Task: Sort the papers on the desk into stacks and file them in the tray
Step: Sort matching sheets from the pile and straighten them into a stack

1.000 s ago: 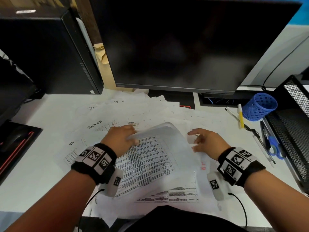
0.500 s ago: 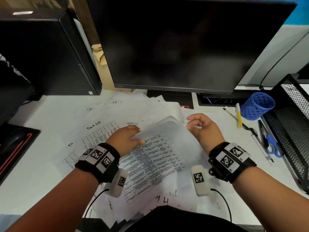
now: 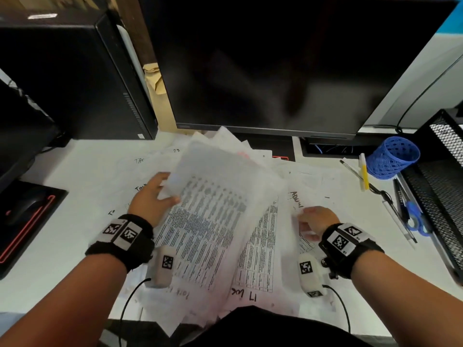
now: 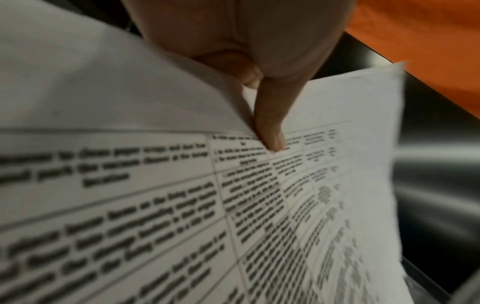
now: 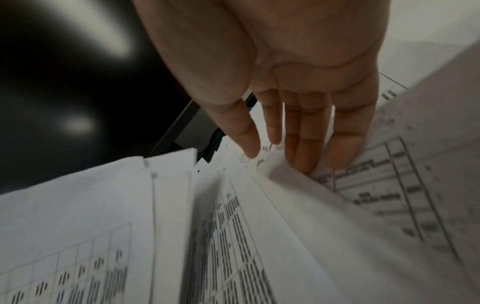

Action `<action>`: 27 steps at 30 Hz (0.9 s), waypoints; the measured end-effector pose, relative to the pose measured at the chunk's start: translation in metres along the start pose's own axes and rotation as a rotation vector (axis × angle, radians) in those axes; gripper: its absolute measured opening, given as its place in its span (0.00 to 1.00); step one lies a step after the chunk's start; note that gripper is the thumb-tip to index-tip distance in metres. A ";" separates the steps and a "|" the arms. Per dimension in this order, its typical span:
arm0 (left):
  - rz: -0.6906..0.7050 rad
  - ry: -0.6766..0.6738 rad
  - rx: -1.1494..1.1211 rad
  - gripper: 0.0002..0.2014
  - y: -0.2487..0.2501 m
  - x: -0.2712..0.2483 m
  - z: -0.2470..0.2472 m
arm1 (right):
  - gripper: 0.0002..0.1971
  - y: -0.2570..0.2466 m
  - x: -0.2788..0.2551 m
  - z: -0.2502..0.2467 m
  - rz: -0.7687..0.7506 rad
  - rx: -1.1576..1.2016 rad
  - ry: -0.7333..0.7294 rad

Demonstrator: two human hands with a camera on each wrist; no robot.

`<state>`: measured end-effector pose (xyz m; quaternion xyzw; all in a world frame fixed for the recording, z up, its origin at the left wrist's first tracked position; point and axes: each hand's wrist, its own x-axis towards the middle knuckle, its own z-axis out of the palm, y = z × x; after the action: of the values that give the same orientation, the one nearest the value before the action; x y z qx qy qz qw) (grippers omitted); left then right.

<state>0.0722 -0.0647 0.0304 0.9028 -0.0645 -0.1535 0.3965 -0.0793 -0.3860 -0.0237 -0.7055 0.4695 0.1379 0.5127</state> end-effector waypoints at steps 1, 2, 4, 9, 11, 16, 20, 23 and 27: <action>-0.003 0.050 -0.064 0.32 -0.002 0.000 -0.003 | 0.15 0.002 0.000 0.005 0.006 0.001 -0.004; -0.018 0.080 -0.128 0.36 -0.003 -0.001 -0.004 | 0.15 0.004 0.000 0.009 0.013 0.006 -0.001; -0.064 0.110 -0.235 0.41 -0.006 -0.002 -0.002 | 0.20 0.006 0.000 0.018 0.007 0.016 0.035; -0.238 -0.028 -0.049 0.24 -0.025 -0.008 0.023 | 0.12 0.012 0.005 0.029 -0.066 -0.093 0.099; -0.298 -0.083 0.030 0.23 -0.031 -0.013 0.034 | 0.11 0.014 0.003 0.029 -0.119 -0.096 0.096; -0.368 -0.085 -0.123 0.23 -0.039 -0.023 0.042 | 0.12 0.022 0.001 0.023 -0.133 0.058 0.057; -0.376 -0.136 -0.258 0.21 -0.039 -0.028 0.042 | 0.26 0.019 -0.007 0.026 -0.083 0.266 0.033; -0.416 -0.240 -0.376 0.22 -0.035 -0.031 0.053 | 0.30 0.011 -0.021 0.026 -0.092 0.209 0.037; -0.420 -0.286 -0.436 0.22 -0.032 -0.037 0.068 | 0.23 0.015 -0.034 0.028 -0.211 0.080 0.013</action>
<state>0.0149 -0.0819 -0.0282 0.7595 0.1026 -0.3673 0.5270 -0.1011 -0.3454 -0.0220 -0.7308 0.4009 0.0597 0.5492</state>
